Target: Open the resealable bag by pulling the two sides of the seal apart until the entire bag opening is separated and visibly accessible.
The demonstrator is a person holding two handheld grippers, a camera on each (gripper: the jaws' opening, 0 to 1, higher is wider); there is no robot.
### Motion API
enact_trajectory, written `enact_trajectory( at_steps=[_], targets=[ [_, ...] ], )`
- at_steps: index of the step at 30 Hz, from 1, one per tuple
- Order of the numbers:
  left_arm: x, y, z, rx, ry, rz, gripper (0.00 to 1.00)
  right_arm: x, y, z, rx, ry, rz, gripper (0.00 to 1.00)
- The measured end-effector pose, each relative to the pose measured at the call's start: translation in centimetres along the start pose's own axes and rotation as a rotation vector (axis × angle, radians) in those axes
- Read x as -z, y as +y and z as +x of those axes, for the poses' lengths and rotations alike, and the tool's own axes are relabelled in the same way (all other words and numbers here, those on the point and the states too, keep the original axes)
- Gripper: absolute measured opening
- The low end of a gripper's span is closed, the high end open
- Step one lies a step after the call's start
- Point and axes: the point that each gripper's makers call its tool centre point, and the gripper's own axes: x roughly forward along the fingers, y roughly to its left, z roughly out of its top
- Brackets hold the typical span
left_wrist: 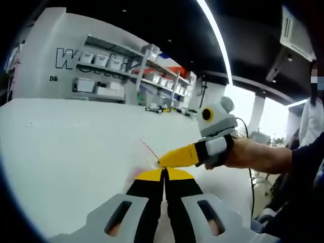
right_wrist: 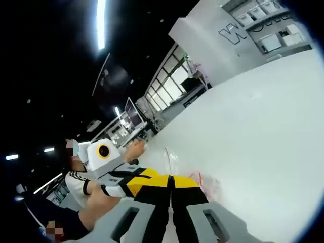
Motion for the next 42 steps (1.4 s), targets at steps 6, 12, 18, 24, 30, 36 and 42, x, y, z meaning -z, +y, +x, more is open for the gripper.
enact_trajectory(
  at_steps=[6,12,18,24,30,36,42],
  targets=[
    [0.3,0.0,0.2,0.012,0.01,-0.016,0.04,0.1,0.0,0.1,-0.014,-0.001,0.036,0.0],
    [0.3,0.0,0.4,0.021,0.013,-0.041,0.12,0.1,0.1,0.1,-0.023,-0.003,0.055,0.0],
    [0.2,0.0,0.1,0.027,0.003,-0.057,0.11,0.0,0.0,-0.1,-0.021,-0.006,0.057,0.0],
    [-0.1,0.3,-0.1,0.024,-0.011,-0.079,0.08,0.1,0.0,-0.1,-0.024,-0.003,0.062,0.0],
    [0.1,0.3,-0.1,0.028,-0.003,-0.085,0.03,0.3,0.2,-0.1,-0.035,0.002,0.075,0.0],
    [-0.1,0.1,-0.3,0.026,-0.011,-0.061,0.01,0.4,0.1,-0.1,-0.029,0.005,0.065,0.0],
    [-0.3,0.3,-0.6,0.018,-0.022,-0.058,0.0,0.1,-0.5,-0.4,0.002,-0.007,0.038,0.0]
  ],
)
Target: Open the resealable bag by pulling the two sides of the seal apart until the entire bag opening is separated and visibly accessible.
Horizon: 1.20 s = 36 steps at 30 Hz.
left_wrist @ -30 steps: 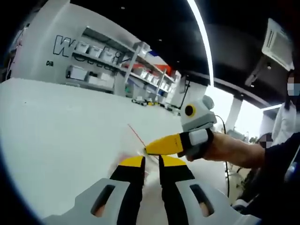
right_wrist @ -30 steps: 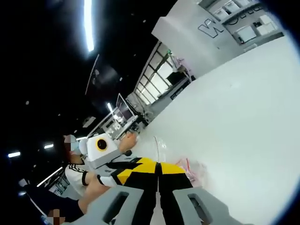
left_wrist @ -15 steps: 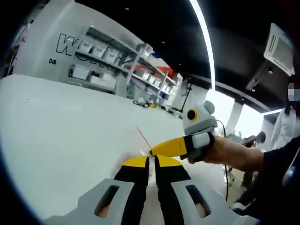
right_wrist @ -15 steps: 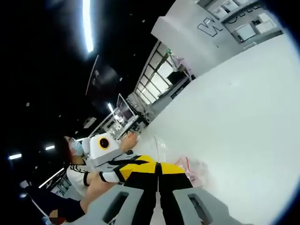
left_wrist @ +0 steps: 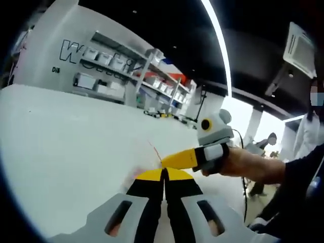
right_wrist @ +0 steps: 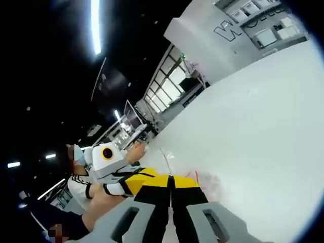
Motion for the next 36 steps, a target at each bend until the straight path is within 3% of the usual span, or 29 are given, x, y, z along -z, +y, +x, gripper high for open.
enact_trajectory(
  at_steps=[36],
  targets=[
    [-0.7,0.6,-0.7,-0.017,-0.011,0.013,0.0,-2.3,-2.4,-2.6,0.074,-0.088,0.018,0.0]
  ],
)
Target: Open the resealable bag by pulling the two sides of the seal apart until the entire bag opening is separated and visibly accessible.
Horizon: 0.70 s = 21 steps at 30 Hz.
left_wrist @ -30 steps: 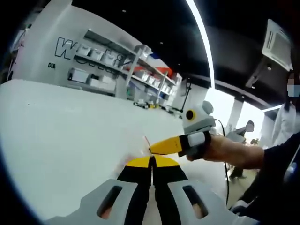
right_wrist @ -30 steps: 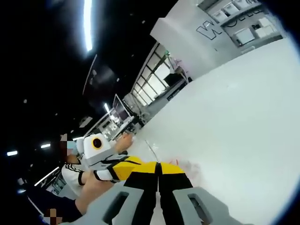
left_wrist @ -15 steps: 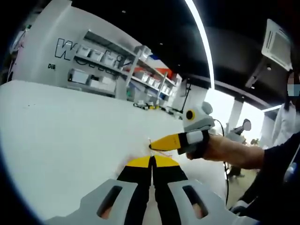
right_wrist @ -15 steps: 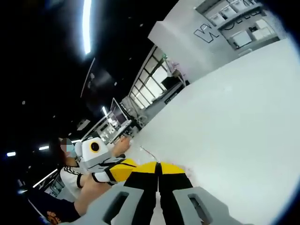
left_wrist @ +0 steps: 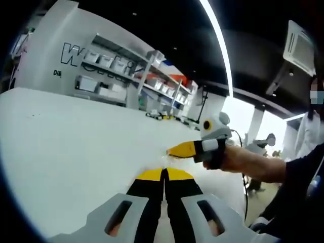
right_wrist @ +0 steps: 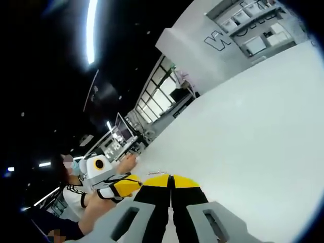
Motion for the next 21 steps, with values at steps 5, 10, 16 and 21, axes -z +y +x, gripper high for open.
enact_trajectory(
  at_steps=[5,10,16,21],
  targets=[
    [-0.01,0.06,0.13,0.0,-0.001,0.0,0.0,0.01,-0.02,0.02,0.004,-0.001,-0.003,0.0],
    [0.05,0.07,0.1,-0.003,-0.001,0.007,0.01,0.09,0.1,0.02,0.002,-0.001,-0.001,0.0],
    [-0.01,0.02,0.05,-0.014,-0.007,0.041,0.01,0.12,0.3,0.13,-0.003,-0.002,0.002,0.0],
    [-0.08,0.03,0.24,-0.012,-0.01,0.051,0.01,0.27,0.51,0.33,-0.009,0.002,0.006,0.0]
  ],
)
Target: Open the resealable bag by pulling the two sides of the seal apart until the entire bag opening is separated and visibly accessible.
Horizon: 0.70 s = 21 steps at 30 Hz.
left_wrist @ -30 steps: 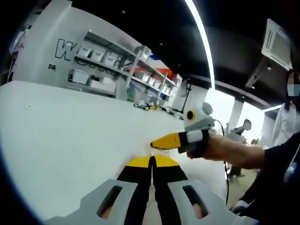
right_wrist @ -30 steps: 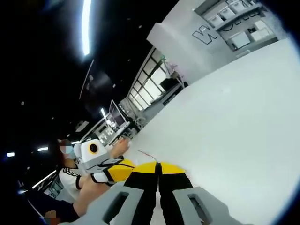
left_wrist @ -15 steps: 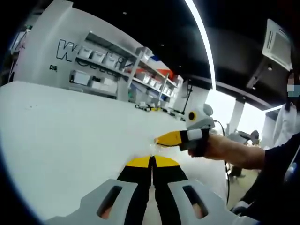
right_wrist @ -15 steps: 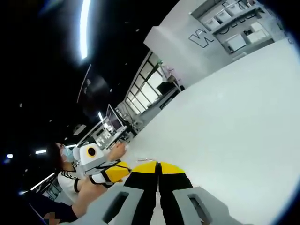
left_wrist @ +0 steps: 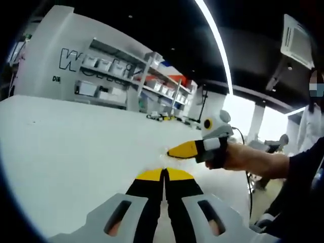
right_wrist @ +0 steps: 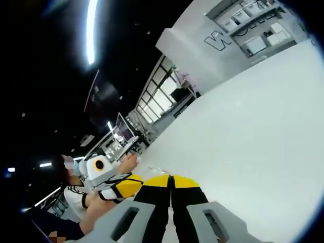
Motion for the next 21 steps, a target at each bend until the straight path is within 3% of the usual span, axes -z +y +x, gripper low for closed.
enact_trajectory(
  at_steps=[7,21],
  targets=[
    [-0.33,-0.09,0.1,-0.005,-0.016,0.002,0.1,0.05,0.15,0.08,-0.001,0.001,-0.003,0.0],
    [-0.45,-0.65,0.01,0.008,-0.024,0.026,0.16,0.14,0.12,0.2,-0.004,0.001,0.005,0.0]
  ],
)
